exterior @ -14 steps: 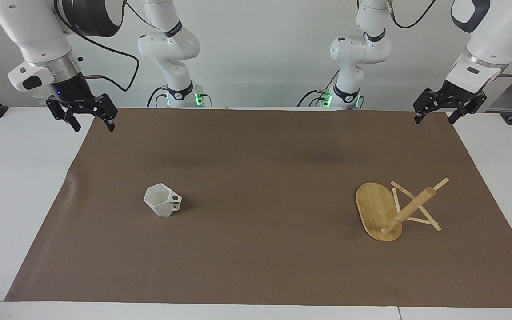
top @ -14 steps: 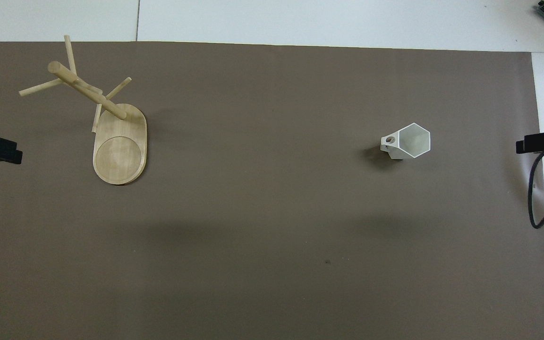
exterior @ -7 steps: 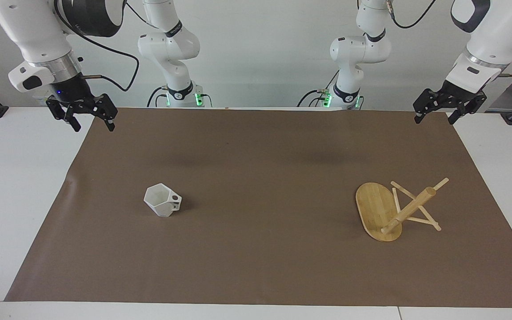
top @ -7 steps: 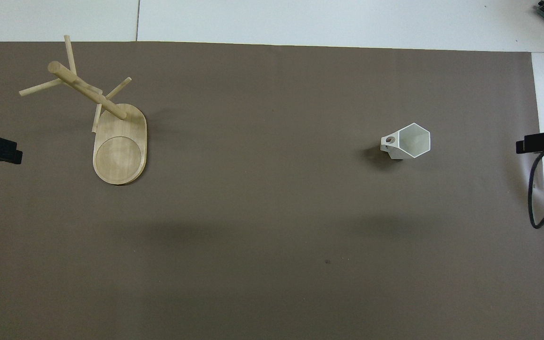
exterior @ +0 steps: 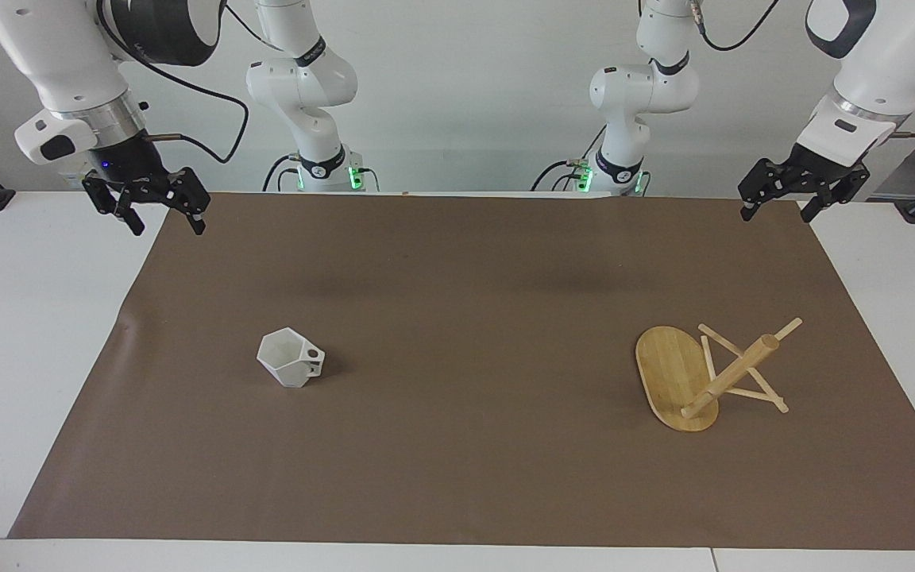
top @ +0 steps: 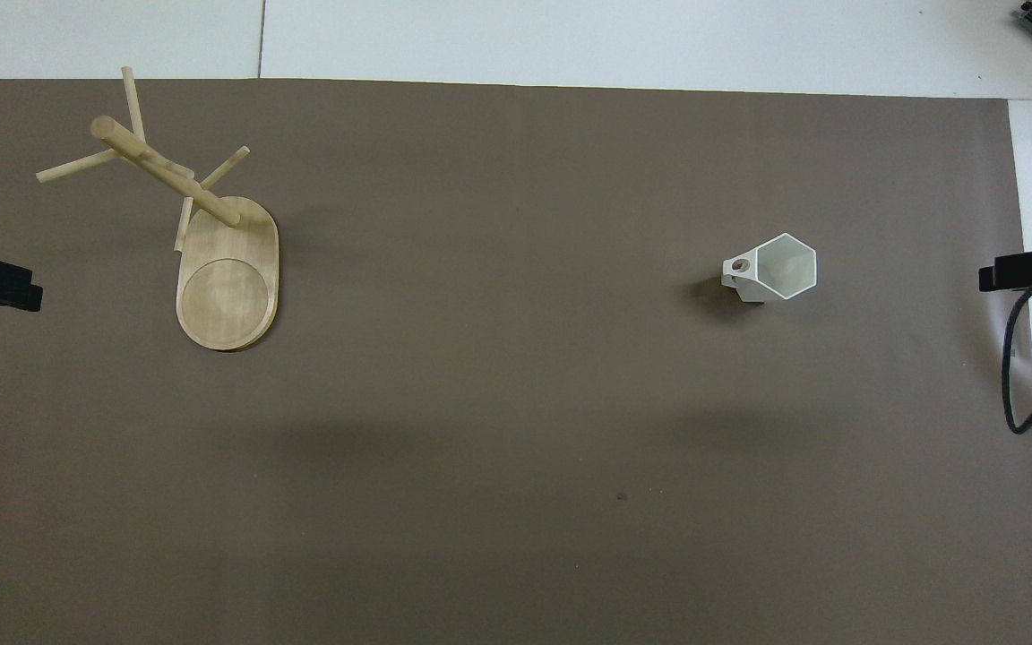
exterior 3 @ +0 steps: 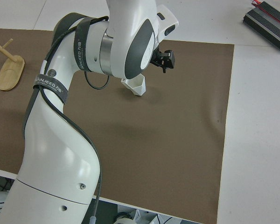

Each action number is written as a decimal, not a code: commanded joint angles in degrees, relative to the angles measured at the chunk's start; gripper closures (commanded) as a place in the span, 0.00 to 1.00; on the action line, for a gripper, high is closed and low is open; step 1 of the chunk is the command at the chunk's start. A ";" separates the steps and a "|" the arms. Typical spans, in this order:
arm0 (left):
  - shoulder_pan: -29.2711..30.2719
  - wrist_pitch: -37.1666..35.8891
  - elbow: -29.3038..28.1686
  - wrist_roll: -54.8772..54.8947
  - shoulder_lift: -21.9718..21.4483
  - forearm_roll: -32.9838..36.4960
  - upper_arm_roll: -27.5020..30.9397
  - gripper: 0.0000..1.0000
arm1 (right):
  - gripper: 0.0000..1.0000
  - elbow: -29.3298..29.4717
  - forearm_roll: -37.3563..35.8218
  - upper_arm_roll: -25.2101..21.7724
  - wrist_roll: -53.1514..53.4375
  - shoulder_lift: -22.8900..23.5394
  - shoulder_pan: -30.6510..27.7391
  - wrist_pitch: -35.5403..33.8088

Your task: Hang cup on rack

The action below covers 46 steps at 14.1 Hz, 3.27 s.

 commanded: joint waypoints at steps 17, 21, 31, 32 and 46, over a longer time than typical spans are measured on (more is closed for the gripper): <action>0.63 -1.86 -1.57 -0.15 -1.70 -0.94 -1.08 0.00 | 0.00 -1.37 -1.13 0.64 -0.56 -1.19 0.36 1.47; 0.55 -2.21 -1.39 -0.24 -1.70 -1.38 -1.34 0.00 | 0.00 -1.46 -1.22 0.64 -0.56 -1.19 0.45 1.47; 0.63 -1.69 -1.48 -3.14 -1.62 -1.56 -2.93 0.00 | 0.00 -1.64 -1.31 0.82 -0.65 -1.19 0.54 1.47; 0.63 -1.86 -1.39 -3.14 -1.62 -1.56 -2.93 0.00 | 0.00 -1.64 -1.31 0.82 -0.65 -1.19 0.54 1.47; 0.54 -1.60 -1.65 -3.84 -1.79 -1.56 -3.01 0.00 | 0.00 -1.64 -4.74 0.82 -0.56 -0.57 0.98 3.41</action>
